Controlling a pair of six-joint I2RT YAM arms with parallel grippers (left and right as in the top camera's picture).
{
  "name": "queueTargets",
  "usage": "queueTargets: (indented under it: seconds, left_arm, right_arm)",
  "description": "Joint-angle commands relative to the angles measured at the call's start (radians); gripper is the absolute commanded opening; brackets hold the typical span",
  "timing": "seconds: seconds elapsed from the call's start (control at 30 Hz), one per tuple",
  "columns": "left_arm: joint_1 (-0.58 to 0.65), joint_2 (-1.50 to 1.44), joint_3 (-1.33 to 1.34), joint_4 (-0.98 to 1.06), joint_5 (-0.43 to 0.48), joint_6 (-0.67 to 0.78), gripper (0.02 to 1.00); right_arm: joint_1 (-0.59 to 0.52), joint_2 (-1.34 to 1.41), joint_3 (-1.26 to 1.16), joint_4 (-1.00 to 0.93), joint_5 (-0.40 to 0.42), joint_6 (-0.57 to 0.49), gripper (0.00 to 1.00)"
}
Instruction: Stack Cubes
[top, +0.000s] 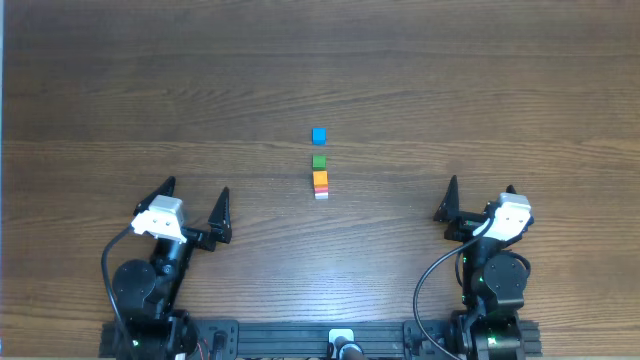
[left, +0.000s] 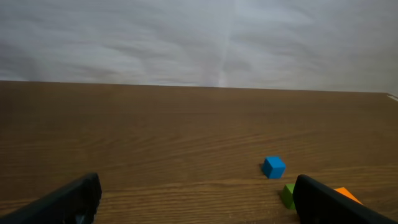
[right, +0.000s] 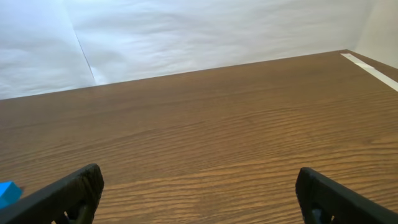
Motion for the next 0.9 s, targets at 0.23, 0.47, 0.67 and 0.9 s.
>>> queueTargets:
  seconds: [0.23,0.47,0.67,0.9]
  left_arm:
    - [0.005,-0.009,-0.009,0.005,0.016,0.018,1.0]
    - [0.005,-0.009,-0.009,0.005,0.016,0.018,1.0]
    - [0.005,-0.009,-0.009,0.005,0.016,0.018,1.0]
    - [0.005,-0.009,-0.009,0.005,0.016,0.018,1.0]
  right_arm:
    - [-0.005,-0.008,-0.005,-0.006,-0.036,0.032,0.991]
    - [-0.002,-0.001,0.005,-0.019,-0.322,0.034,0.993]
    - [-0.002,-0.001,0.092,-0.093,-0.354,0.032,0.993]
    - [-0.001,0.06,0.444,-0.375,-0.343,-0.08,0.991]
